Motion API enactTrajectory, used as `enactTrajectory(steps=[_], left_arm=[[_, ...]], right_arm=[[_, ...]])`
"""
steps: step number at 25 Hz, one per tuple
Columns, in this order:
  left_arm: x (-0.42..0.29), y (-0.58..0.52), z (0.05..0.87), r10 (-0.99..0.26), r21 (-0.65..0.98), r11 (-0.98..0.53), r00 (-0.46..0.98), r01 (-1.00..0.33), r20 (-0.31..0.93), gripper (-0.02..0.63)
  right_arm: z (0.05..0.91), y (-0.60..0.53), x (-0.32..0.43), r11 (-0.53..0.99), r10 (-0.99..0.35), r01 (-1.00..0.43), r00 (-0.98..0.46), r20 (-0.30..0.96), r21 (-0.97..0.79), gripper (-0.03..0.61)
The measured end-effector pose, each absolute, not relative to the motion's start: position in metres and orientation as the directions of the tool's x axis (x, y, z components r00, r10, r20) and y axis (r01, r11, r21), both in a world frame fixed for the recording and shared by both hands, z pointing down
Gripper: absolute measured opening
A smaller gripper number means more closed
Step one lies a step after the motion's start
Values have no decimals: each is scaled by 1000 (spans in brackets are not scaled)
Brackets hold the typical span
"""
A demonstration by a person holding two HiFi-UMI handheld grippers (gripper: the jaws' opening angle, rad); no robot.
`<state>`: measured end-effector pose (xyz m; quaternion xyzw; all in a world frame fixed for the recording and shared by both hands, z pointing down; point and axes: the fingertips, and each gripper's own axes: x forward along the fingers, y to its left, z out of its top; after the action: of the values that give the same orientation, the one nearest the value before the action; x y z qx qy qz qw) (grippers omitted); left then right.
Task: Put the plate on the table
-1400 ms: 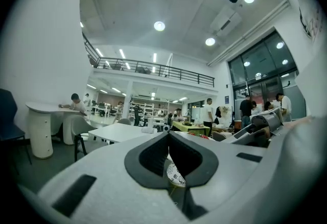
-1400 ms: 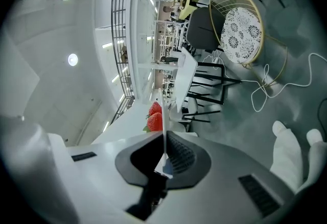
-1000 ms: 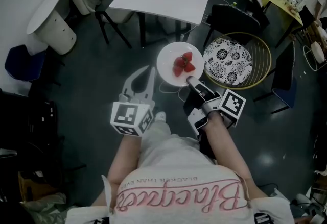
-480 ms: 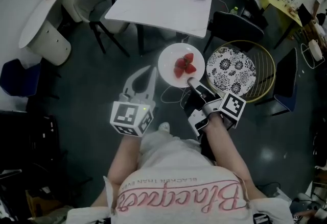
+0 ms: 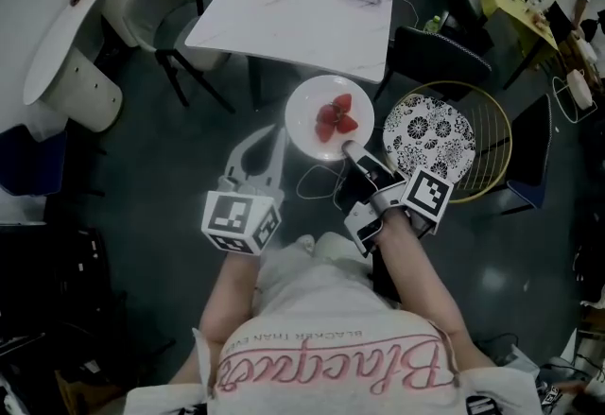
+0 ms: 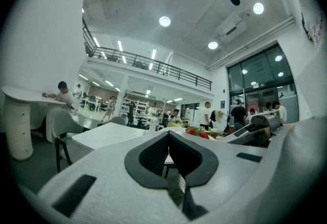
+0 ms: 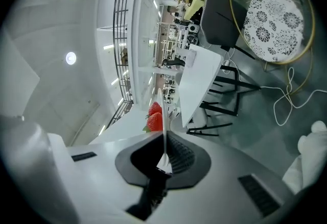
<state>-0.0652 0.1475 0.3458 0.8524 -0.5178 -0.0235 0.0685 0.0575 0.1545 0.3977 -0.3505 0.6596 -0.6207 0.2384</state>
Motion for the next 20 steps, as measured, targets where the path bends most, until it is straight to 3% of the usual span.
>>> enactTrajectory(steps=[20], left_arm=[[-104,-17,364,-905,164,-404,419,-900,72,3]], right_arm=[[423,-15,28,-91,-724,-181,-663,190,-979,12]])
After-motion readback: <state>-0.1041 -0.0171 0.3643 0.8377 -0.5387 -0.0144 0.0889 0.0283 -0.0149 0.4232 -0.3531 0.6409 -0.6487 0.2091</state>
